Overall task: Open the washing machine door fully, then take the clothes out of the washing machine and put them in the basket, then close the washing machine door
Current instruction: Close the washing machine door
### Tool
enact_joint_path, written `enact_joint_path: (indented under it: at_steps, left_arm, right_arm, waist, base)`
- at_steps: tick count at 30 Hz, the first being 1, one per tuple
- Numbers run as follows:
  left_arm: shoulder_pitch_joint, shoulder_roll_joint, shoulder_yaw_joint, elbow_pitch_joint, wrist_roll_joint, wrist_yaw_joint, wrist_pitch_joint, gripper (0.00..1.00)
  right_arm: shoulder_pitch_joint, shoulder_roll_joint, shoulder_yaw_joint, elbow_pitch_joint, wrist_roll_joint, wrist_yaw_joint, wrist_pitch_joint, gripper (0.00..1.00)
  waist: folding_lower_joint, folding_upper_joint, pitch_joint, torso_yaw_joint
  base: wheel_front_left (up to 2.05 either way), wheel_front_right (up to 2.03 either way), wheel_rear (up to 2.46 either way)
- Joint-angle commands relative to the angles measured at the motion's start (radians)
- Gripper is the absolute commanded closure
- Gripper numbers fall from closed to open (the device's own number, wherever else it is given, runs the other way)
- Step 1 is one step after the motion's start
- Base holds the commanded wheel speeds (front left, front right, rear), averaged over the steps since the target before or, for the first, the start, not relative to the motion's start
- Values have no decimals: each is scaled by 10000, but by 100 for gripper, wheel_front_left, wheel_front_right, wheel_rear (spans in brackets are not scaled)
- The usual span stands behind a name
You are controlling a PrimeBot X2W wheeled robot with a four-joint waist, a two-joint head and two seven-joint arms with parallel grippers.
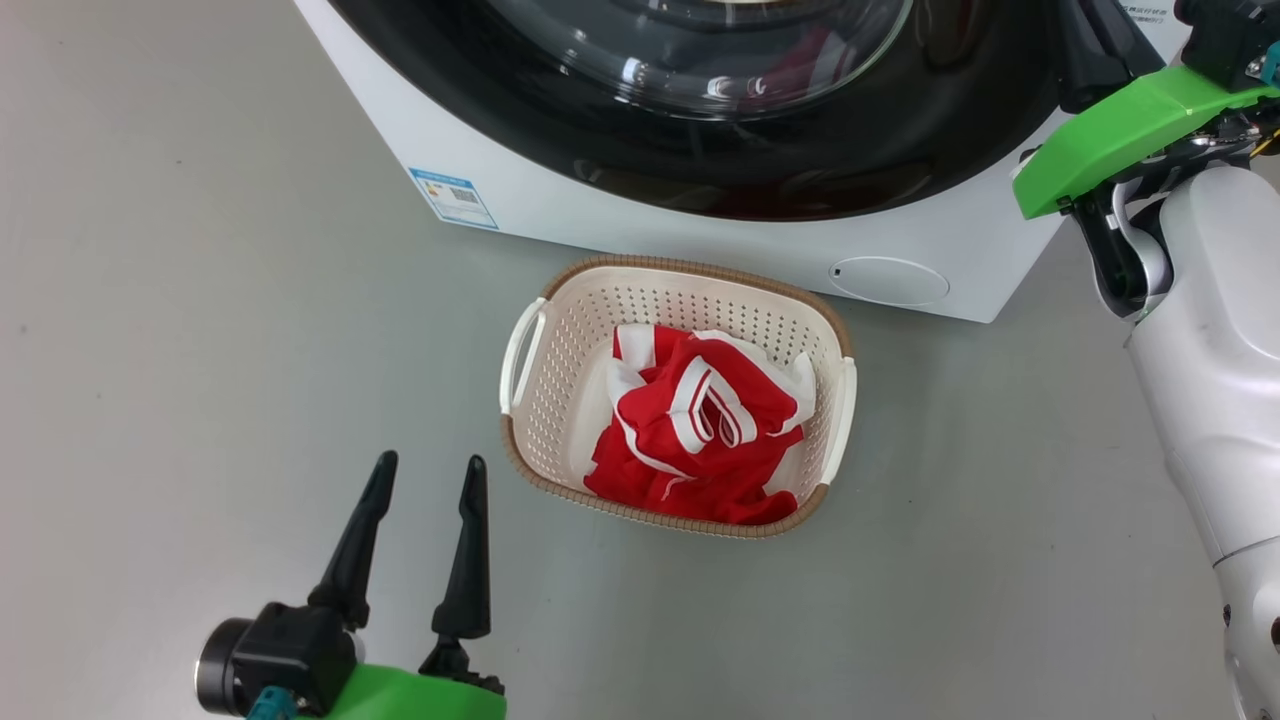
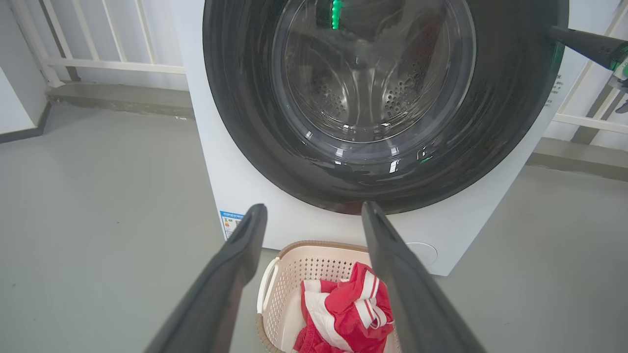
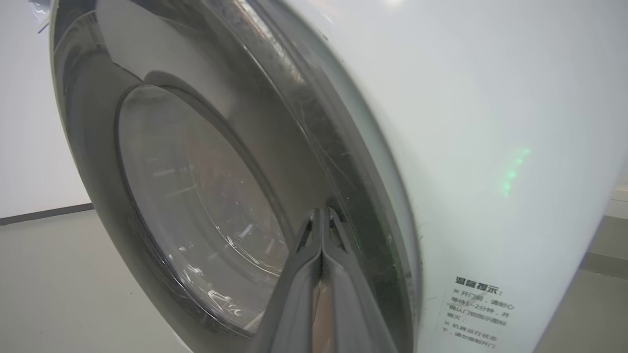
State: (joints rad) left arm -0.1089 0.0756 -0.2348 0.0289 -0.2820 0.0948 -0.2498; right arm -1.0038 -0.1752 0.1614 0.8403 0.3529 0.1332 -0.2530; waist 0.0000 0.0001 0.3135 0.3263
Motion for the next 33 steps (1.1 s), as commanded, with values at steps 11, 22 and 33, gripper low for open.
enact_joint_path:
  at_steps: [11, 22, 33]
  left_arm:
    - [-167, 75, 355, -7, 103, -107, -118, 0]
    - [92, 255, 442, 71, 126, -33, -106, 0]
    - [443, 519, 475, -15, 22, 45, 278, 0]
  right_arm:
    - [802, 473, 465, -701, -67, -25, -87, 100]
    - [3142, 790, 245, -2039, 139, -25, -87, 0]
    - [5490, 1046, -250, -3526, -203, -25, -87, 0]
  waist:
    - [0, -1, -441, -213]
    - [0, -1, -1271, -864]
    - [0, -1, -1967, -1696]
  base:
    - [0, 0, 0]
    - [0, 0, 0]
    - [0, 0, 0]
